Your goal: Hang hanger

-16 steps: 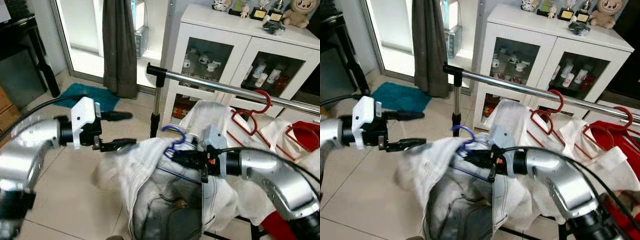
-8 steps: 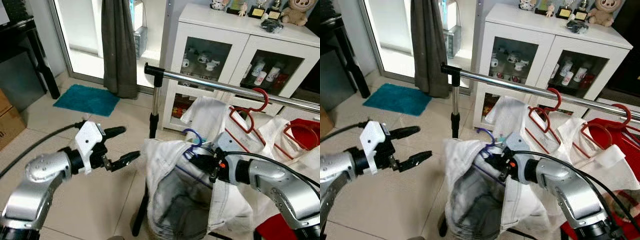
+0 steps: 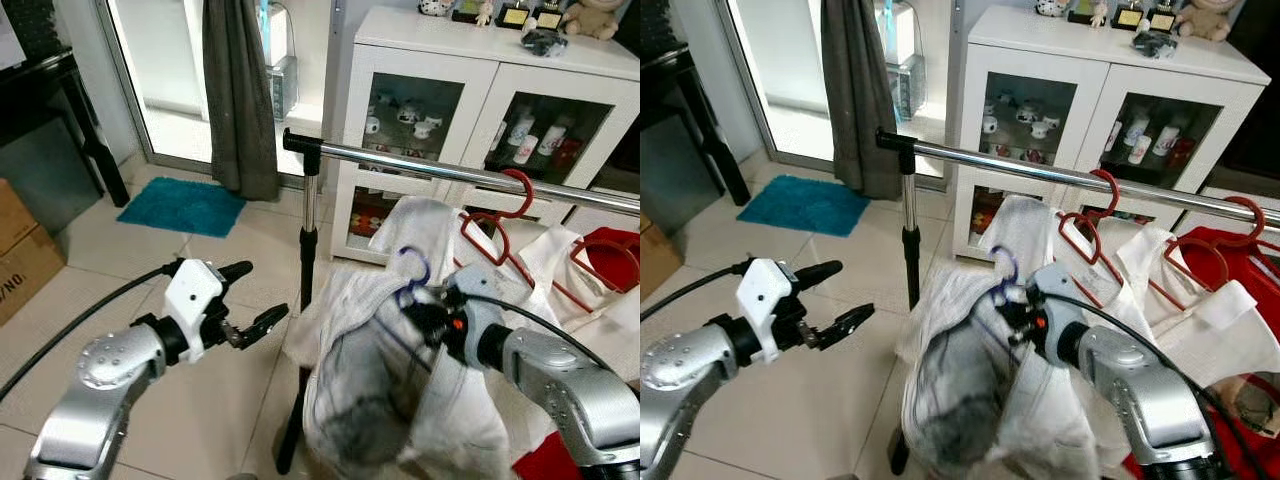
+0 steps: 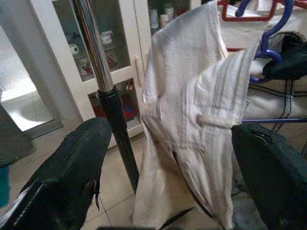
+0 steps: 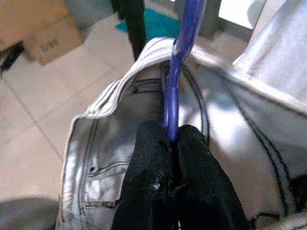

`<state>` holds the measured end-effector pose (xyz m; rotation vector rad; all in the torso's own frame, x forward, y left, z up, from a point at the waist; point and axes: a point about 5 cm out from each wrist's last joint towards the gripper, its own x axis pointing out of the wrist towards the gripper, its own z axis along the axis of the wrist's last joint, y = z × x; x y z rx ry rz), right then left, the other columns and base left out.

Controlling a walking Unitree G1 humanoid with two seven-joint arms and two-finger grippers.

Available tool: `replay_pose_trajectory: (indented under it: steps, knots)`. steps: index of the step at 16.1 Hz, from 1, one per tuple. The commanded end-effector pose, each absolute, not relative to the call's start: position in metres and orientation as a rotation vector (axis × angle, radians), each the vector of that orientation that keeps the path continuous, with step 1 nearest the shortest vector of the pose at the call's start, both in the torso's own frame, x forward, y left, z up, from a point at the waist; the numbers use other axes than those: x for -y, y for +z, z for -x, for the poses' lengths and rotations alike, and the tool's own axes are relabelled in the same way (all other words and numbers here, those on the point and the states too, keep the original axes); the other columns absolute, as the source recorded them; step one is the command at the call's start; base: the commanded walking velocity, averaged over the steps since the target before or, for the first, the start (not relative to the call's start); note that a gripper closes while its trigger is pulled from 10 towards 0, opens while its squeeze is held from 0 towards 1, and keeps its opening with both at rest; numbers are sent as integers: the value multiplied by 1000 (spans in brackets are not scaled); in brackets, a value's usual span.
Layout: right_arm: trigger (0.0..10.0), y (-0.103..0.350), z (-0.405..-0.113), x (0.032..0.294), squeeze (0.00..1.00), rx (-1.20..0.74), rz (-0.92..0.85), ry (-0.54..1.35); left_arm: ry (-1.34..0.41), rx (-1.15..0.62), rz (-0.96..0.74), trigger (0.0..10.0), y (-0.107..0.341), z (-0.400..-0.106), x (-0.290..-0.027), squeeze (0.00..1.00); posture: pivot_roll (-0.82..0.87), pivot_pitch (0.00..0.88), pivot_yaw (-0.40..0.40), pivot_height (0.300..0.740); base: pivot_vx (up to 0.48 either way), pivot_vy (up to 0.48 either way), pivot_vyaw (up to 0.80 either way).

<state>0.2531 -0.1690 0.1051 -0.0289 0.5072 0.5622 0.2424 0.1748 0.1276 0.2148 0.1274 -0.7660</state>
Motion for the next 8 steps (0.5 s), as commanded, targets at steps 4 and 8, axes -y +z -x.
replay_pose_trajectory:
  steps: [4, 8]
  knots:
    - [0, 145, -276, 141, 0, -238, -23, 520, -731, -75, -234, 10000, 136, -247, -170, 0, -31, 0, -10, 740, 0, 0, 0]
    - [0, 161, -305, 123, 0, -151, 50, 421, -750, -36, -214, 10000, 149, -250, -163, 0, -15, 0, -14, 740, 0, 0, 0]
